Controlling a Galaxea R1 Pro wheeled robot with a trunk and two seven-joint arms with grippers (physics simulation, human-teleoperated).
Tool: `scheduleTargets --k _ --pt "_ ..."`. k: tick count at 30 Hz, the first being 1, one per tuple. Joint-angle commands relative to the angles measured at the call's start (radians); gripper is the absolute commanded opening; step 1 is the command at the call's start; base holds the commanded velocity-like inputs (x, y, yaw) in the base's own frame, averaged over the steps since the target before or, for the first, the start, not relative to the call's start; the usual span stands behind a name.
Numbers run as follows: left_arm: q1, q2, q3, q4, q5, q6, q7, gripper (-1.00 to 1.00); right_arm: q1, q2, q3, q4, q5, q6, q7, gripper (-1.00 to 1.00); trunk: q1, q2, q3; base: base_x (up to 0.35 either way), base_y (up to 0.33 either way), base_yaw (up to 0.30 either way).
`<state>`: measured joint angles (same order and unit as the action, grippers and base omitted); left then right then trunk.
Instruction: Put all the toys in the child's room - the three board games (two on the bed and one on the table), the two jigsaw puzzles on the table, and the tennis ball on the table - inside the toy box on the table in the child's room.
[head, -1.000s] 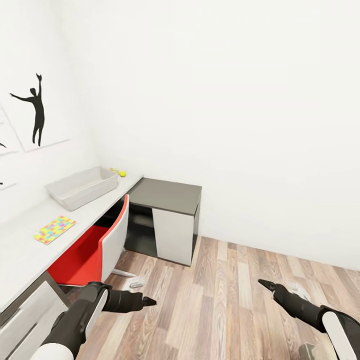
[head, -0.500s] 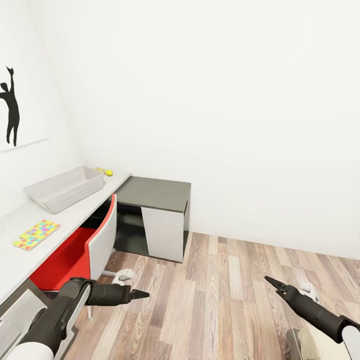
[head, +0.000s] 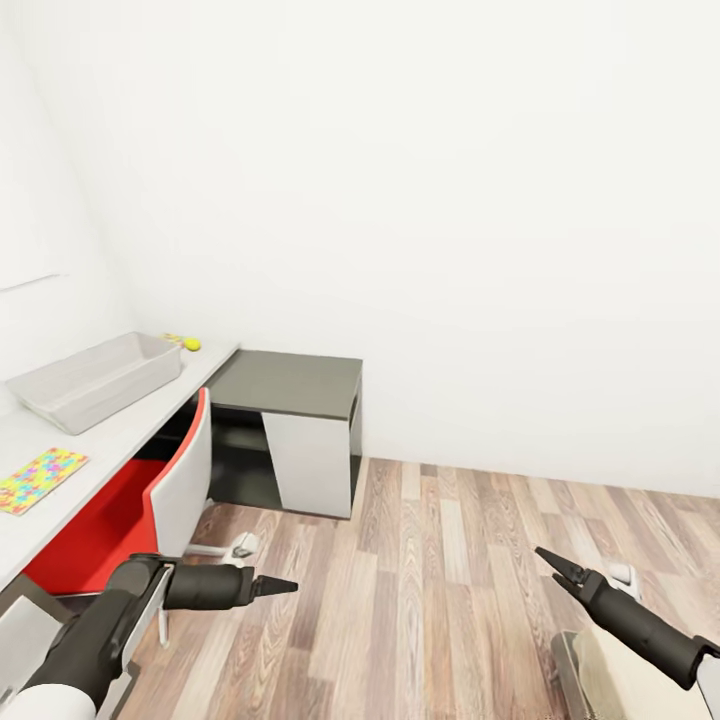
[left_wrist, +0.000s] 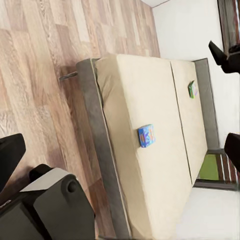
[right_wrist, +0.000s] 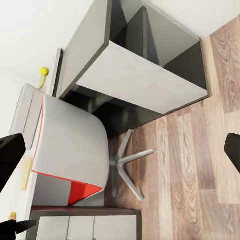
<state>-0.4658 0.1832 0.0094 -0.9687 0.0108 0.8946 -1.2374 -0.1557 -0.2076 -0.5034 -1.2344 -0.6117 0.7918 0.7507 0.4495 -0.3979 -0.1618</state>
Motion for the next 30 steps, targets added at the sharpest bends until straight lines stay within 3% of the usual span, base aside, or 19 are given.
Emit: scheduleTargets --k 1,17,30 --pt "0.000 0.000 0.001 0.000 0.000 0.009 -0.010 1.00 -0.001 0.000 -0.002 0.000 -0.002 0.006 0.005 1.00 0.001 -0.002 -0.004 0.000 0.000 -0.152" --pt "-0.001 0.001 0.000 0.000 -0.001 0.001 -0.035 1.00 -0.001 -0.002 -0.017 0.005 0.001 0.005 0.063 1.00 0.001 -0.002 -0.025 -0.100 0.026 -0.167" --pt "-0.001 0.000 -0.003 0.000 -0.001 0.001 -0.034 1.00 -0.001 -0.003 -0.037 0.029 0.005 0.004 0.076 1.00 0.001 -0.002 -0.036 -0.020 0.046 -0.242"
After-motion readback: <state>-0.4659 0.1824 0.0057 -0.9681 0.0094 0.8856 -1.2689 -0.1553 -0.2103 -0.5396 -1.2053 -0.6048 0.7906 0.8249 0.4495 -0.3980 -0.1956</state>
